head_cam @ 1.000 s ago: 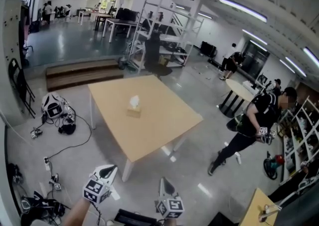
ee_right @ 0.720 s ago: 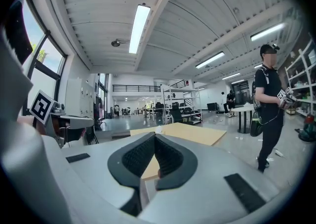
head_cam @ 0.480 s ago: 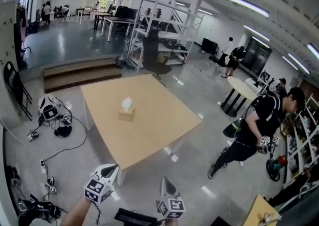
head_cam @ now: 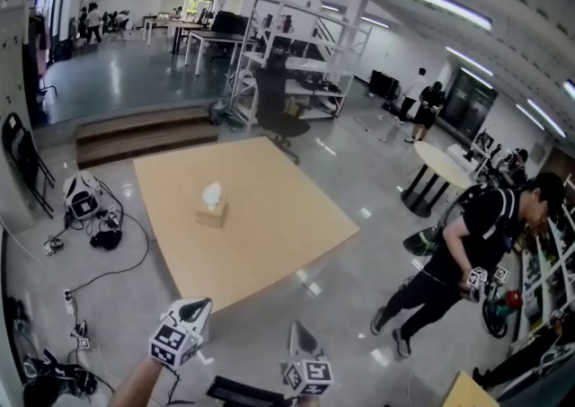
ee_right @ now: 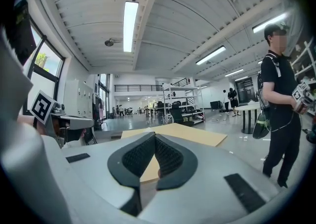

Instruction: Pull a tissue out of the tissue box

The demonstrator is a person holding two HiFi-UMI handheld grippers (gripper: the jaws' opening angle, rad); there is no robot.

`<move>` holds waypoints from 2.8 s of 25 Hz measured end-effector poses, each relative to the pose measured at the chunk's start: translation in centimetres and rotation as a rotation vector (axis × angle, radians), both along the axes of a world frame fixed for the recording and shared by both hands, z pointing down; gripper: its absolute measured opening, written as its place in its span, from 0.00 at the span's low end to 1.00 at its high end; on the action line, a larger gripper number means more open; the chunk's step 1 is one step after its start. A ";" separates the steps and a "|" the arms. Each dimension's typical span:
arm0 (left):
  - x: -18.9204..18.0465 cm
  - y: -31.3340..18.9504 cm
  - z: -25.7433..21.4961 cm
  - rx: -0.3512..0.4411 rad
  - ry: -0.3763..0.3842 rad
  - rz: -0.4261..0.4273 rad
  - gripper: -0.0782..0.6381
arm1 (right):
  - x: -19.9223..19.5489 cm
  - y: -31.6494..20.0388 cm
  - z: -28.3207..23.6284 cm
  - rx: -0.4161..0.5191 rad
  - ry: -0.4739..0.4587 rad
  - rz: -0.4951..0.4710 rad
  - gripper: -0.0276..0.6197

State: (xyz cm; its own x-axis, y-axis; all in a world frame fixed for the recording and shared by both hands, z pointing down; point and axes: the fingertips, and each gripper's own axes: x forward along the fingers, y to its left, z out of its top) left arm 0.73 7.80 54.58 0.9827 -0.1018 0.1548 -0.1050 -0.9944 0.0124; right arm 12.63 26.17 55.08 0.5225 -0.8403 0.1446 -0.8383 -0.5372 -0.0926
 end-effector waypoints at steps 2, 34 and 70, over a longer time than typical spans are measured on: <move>1.3 0.4 0.0 0.016 -0.003 0.001 0.12 | 1.4 0.3 0.2 0.002 -0.001 -0.009 0.04; 19.9 -8.3 0.3 -0.013 -0.004 -0.024 0.12 | 18.8 -10.1 0.6 0.007 -0.006 -0.068 0.05; 15.0 -29.8 2.8 -0.100 0.006 -0.504 0.12 | 19.0 -39.1 0.3 -0.058 0.002 -0.554 0.05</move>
